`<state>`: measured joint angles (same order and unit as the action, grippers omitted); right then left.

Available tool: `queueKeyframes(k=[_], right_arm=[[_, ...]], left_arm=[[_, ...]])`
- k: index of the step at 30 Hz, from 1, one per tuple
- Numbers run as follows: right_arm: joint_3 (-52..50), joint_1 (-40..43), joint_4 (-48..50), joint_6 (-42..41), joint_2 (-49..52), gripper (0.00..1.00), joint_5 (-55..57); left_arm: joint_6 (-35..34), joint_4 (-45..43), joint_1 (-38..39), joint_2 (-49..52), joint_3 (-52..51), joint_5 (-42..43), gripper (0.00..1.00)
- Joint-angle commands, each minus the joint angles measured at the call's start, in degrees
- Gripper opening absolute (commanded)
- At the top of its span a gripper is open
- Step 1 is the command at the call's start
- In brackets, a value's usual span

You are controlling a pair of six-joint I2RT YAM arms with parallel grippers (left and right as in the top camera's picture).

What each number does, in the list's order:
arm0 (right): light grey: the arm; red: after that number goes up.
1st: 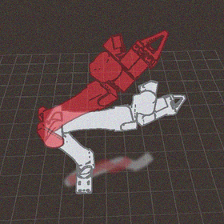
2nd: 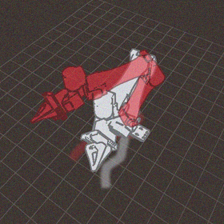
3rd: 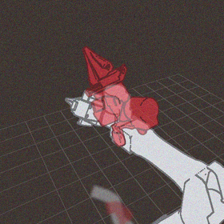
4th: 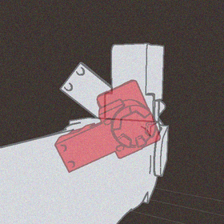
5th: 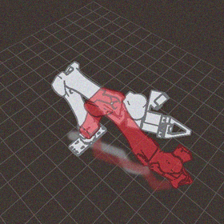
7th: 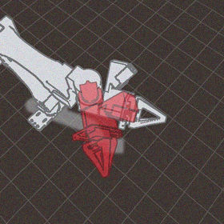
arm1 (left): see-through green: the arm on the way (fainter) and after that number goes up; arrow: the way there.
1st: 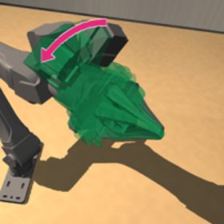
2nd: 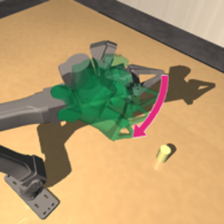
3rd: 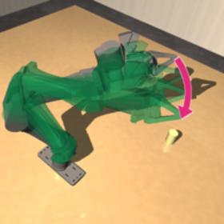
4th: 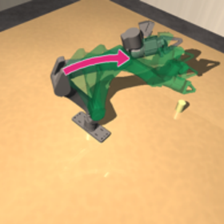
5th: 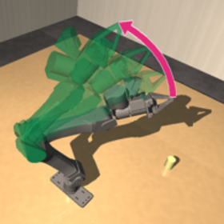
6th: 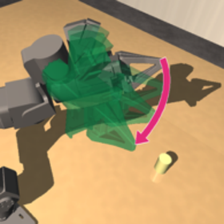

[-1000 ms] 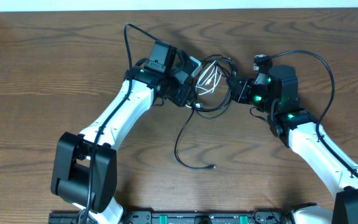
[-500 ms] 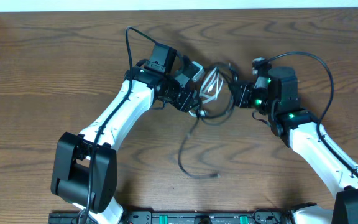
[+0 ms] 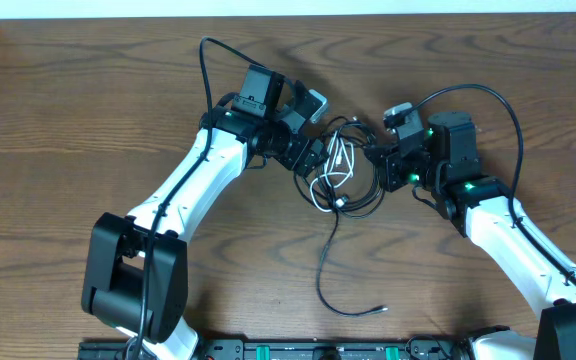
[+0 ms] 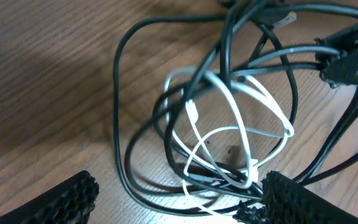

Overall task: Untangle cables
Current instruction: 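Grasp cables with the right gripper and pull both grippers slightly apart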

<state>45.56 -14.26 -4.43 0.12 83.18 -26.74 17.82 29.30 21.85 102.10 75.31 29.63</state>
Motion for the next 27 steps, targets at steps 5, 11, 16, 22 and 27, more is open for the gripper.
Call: queueKeyframes(k=[5, 11, 16, 22, 27], right_arm=[[0.33, 0.76, 0.96, 13.49, -1.20, 0.01, -12.02], [0.33, 1.16, 0.26, 15.21, -1.20, 0.01, -14.12], [0.33, 1.97, 0.59, 15.39, -1.20, 0.01, -18.64], [0.33, 3.28, 1.44, 15.37, -1.20, 0.01, -23.78], [0.33, 3.34, 1.49, 15.37, -1.20, 0.01, -23.76]], left_arm=[[0.33, -1.66, -0.35, -2.03, -0.07, -0.76, 0.85], [0.31, -4.02, -0.35, -2.03, -0.07, -0.74, 0.85], [0.31, -4.13, -0.35, -2.03, -0.07, -0.74, 0.86], [0.28, -4.13, -0.35, -2.03, -0.07, -0.74, 0.85], [0.07, -4.13, -0.35, -2.03, -0.07, -0.72, 0.85]])
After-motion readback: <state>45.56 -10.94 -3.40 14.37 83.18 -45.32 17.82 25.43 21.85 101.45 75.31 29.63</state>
